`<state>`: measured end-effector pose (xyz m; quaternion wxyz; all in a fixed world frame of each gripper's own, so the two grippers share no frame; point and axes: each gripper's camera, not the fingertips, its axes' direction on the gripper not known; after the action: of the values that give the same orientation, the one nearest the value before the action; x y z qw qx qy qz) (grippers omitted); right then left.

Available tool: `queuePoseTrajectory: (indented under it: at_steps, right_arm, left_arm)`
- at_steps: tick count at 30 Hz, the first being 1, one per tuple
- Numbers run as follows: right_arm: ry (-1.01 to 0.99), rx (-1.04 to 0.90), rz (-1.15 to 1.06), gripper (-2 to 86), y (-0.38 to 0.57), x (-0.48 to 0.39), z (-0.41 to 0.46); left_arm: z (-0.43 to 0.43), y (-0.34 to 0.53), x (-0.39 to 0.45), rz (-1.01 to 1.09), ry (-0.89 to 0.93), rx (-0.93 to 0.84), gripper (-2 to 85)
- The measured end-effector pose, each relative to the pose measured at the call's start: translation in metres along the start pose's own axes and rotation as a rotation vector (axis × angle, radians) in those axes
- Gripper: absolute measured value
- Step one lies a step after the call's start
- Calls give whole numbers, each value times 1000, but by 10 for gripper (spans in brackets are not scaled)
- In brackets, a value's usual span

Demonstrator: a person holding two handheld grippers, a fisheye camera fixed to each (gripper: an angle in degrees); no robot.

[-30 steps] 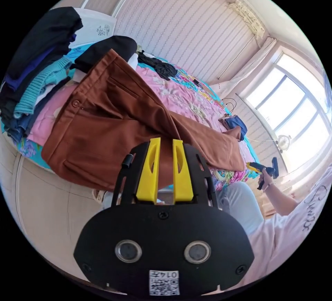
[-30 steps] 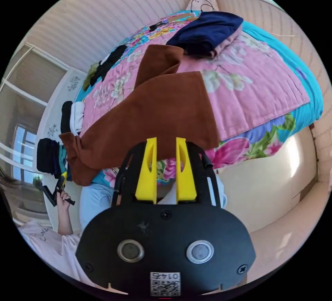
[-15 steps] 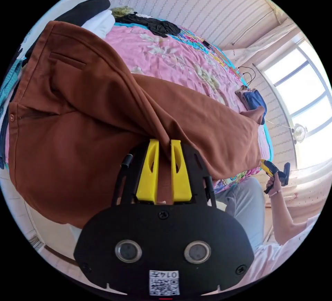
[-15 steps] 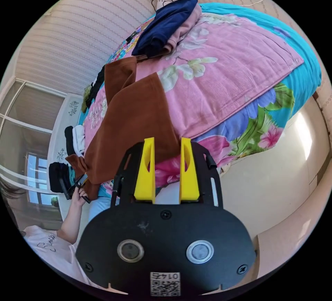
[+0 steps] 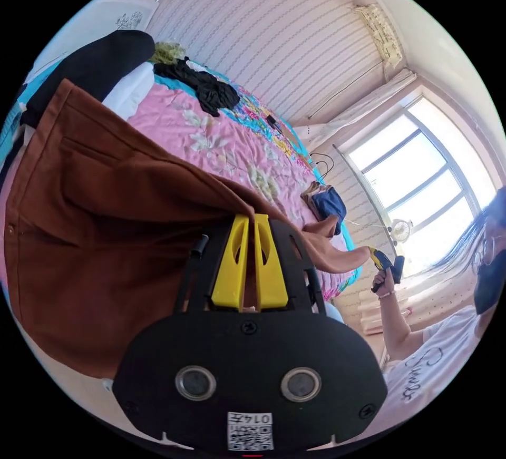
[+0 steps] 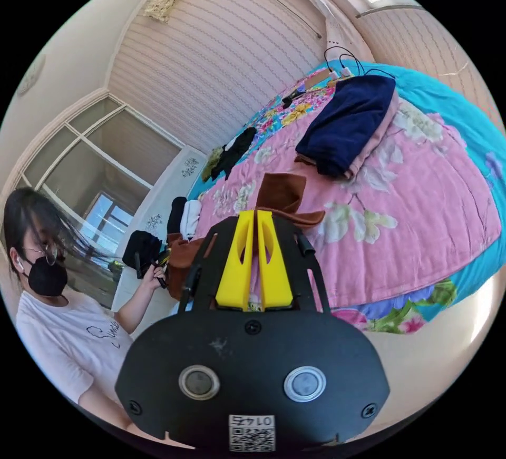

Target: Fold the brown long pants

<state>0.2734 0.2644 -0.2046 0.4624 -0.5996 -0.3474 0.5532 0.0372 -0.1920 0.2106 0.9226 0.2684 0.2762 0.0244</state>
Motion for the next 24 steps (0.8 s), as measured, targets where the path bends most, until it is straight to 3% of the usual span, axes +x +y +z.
queuePoseTrajectory:
  at_steps: [5, 10, 18, 21, 24]
  right_arm:
    - [56, 1, -176, 3, -119, -30, 49]
    - [108, 131, -127, 5, -174, -17, 89]
    - [207, -33, 14, 46, -83, 54, 124]
    - [231, -99, 158, 80, -33, 92, 131]
    - [214, -113, 241, 102, -1, 111, 140]
  left_arm:
    - [36, -37, 20, 115, -127, 15, -3]
    - [91, -32, -14, -24, -161, -17, 37]
    - [91, 55, 16, 186, -218, 9, 54]
    - [106, 95, 38, 299, -200, -95, 58]
    - [140, 148, 68, 375, -72, -282, 68]
